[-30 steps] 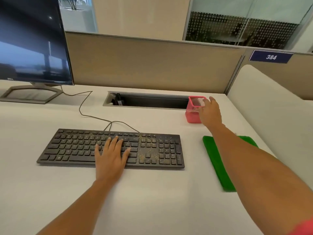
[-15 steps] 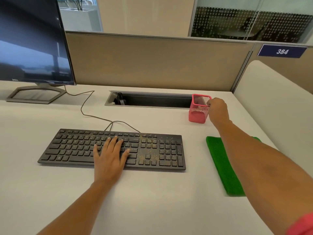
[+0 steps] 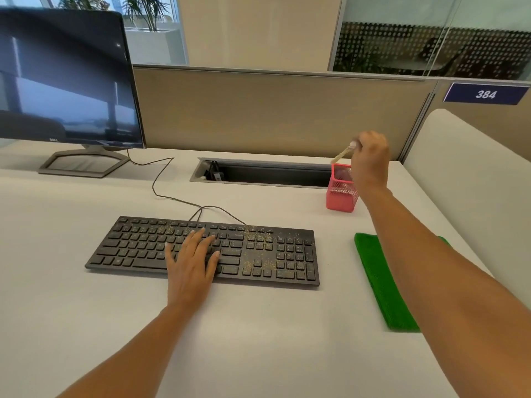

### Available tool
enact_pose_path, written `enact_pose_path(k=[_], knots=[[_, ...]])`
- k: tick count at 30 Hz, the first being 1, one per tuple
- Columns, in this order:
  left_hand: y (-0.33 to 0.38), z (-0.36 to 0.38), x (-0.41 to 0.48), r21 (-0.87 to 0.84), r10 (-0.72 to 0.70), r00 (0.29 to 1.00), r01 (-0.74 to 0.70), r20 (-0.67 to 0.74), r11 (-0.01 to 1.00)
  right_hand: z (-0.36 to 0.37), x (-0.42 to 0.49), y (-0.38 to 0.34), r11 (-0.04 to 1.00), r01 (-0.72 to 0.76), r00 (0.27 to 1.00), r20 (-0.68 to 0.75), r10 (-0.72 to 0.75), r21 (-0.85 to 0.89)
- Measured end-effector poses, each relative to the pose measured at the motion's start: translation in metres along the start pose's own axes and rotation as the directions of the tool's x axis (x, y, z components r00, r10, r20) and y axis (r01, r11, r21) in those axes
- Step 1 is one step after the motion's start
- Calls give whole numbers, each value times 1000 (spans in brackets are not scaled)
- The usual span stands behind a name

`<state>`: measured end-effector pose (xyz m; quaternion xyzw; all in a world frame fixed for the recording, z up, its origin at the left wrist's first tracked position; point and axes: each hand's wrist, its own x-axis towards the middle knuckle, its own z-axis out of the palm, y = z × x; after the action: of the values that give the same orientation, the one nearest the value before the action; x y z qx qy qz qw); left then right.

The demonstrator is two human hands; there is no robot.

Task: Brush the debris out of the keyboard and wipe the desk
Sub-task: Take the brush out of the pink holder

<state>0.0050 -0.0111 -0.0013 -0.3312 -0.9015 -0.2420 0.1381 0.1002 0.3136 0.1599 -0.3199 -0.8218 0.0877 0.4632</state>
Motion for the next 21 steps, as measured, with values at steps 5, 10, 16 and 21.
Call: enact_pose_path(k=[5, 10, 16, 21], knots=[[-2, -18, 2, -176, -138, 987, 123, -80, 977, 0, -17, -58, 975, 151, 980, -158, -125, 164], [15, -66, 17, -648, -389, 910, 385, 146, 657, 13, -83, -135, 892, 307, 951, -81, -297, 331], [5, -109, 35, -778, -374, 732, 627, 569, 43, 32, -166, -209, 761, 487, 815, 92, -573, 429], [-33, -132, 32, -789, -343, 732, 613, 588, -45, 48, -206, -243, 726, 471, 781, 146, -607, 501]])
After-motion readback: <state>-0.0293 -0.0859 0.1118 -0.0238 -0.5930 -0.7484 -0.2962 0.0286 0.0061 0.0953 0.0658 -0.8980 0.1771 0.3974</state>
